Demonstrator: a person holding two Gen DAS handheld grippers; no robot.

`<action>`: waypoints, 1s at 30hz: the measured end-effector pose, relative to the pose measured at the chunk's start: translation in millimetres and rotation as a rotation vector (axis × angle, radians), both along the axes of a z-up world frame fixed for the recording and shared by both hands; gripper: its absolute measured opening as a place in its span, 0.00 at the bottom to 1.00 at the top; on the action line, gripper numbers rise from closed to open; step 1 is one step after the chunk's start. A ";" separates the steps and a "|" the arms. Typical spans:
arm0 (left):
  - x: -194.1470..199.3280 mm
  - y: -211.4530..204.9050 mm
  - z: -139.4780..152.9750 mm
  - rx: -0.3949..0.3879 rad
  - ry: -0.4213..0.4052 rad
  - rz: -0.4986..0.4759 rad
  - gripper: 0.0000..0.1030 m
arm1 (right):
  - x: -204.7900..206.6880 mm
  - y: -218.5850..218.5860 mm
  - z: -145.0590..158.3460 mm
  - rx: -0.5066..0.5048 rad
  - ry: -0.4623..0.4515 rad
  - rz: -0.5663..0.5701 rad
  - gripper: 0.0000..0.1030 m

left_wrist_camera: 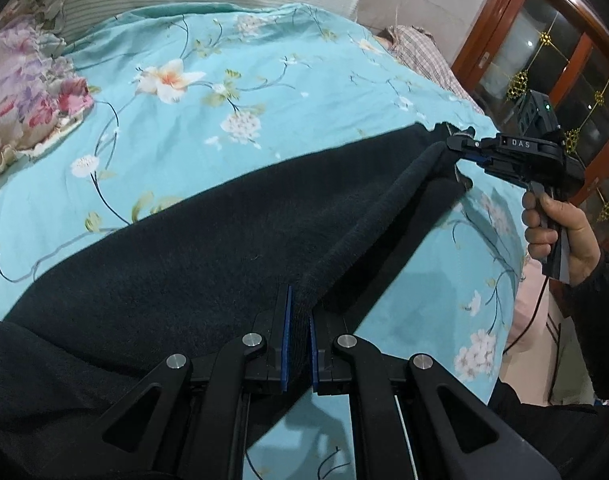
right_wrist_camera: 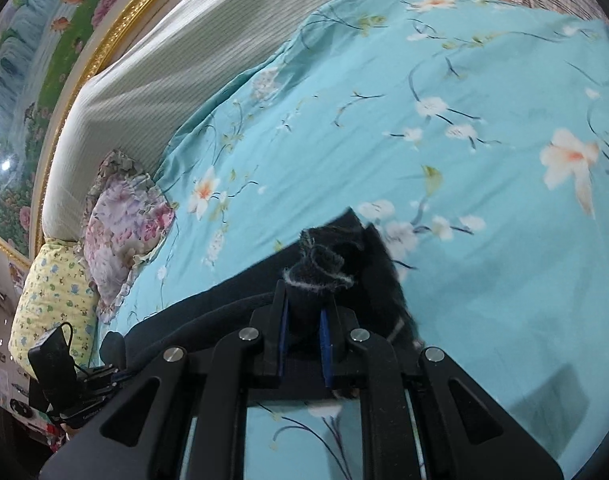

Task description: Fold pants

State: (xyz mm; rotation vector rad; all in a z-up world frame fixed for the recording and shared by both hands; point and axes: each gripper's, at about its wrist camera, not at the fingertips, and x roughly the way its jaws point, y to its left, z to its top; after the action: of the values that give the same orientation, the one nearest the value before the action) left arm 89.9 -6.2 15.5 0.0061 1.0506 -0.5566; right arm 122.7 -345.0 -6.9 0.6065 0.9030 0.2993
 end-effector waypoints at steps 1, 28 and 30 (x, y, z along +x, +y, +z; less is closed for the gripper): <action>-1.4 -0.9 -1.5 0.001 0.002 -0.003 0.06 | -1.5 -0.7 -1.1 -0.002 -0.001 -0.003 0.14; -45.0 43.0 -3.7 -0.105 0.011 0.258 0.57 | -40.7 37.7 41.8 -0.145 -0.160 0.034 0.51; -50.1 58.7 0.5 -0.120 0.003 0.302 0.57 | -39.9 56.1 39.8 -0.130 -0.154 0.078 0.51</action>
State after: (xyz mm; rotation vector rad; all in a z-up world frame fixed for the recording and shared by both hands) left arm 39.9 52.5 16.0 -0.2554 0.9974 -0.3445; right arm 82.8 -288.8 32.8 0.4234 0.7918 0.3495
